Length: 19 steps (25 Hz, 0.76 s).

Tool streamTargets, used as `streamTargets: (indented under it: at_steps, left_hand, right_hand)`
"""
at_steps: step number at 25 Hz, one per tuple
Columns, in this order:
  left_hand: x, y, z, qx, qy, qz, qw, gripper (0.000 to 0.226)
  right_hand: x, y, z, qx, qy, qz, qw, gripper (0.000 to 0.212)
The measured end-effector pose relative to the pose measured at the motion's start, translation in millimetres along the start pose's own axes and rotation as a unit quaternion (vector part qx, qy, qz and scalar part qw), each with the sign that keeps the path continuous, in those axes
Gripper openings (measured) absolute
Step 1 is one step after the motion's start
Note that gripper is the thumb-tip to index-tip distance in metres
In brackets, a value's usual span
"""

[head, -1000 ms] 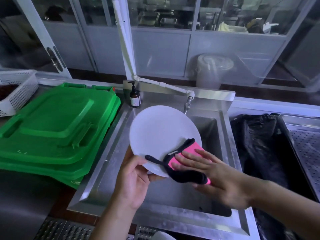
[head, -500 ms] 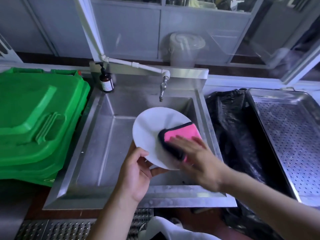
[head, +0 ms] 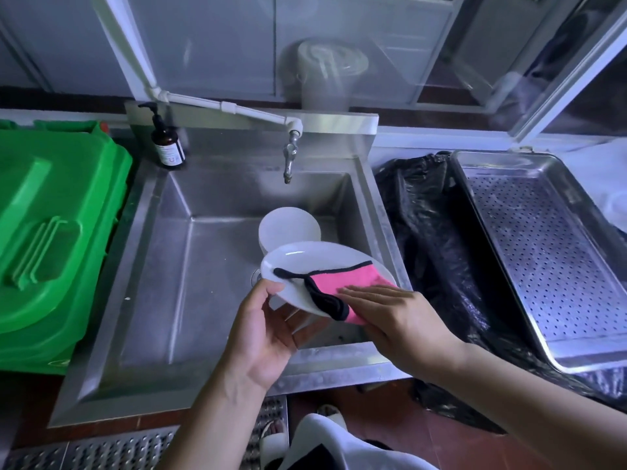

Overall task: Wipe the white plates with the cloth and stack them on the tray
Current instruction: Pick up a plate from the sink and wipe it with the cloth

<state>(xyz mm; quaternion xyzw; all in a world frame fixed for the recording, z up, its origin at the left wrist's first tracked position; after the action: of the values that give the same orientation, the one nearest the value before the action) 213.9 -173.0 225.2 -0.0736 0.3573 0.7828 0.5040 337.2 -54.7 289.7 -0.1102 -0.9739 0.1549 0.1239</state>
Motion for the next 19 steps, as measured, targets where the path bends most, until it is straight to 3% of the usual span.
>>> streamTargets:
  at_steps: [2,4,5,7,9,12,15,17,19]
  left_hand:
    - [3,-3,-2,0.034,0.013,-0.015,0.999,0.021]
    - [10,-3,-7,0.112,0.055,-0.002,0.992,0.027]
    - [14,-2,-10,0.158,0.066,0.008,0.985,0.038]
    - [17,3,-17,0.236,0.069,0.016,0.969,0.058]
    - [17,11,-34,0.262,0.071,0.016,0.962,0.056]
    - [2,14,-51,0.170,-0.007,-0.011,0.985,0.045]
    - [-18,18,-41,0.087,-0.169,-0.006,0.982,0.067]
    - [-27,18,-28,0.091,-0.219,0.009,0.972,0.072]
    - [-29,17,-21,0.125,-0.182,0.023,0.975,0.077]
  right_hand:
    - [1,5,-4,0.043,-0.019,0.057,0.997,0.028]
    - [-3,23,3,0.143,-0.050,0.180,0.972,0.023]
    - [-8,36,10,0.253,-0.069,0.269,0.927,0.024]
    - [-19,56,24,0.499,-0.073,0.418,0.756,0.031]
    - [-36,62,34,0.630,-0.078,0.479,0.606,0.042]
    - [-49,60,43,0.720,-0.101,0.466,0.505,0.049]
    - [-52,57,48,0.807,-0.110,0.418,0.402,0.074]
    - [-50,57,49,0.834,-0.115,0.395,0.367,0.082]
    - [-47,58,48,0.829,-0.128,0.396,0.373,0.082]
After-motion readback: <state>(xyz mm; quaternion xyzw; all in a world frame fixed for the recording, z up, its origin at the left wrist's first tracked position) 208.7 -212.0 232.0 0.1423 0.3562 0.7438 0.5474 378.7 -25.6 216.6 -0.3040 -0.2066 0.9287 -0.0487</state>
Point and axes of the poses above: each hand's wrist, its own x-axis towards the middle knuckle, its own z-axis out of the palm, y = z × x, the point moved 5 cm from there along x, towards the middle knuckle, and after that the axes turned 8 degrees about z, right-handed, at the moved point
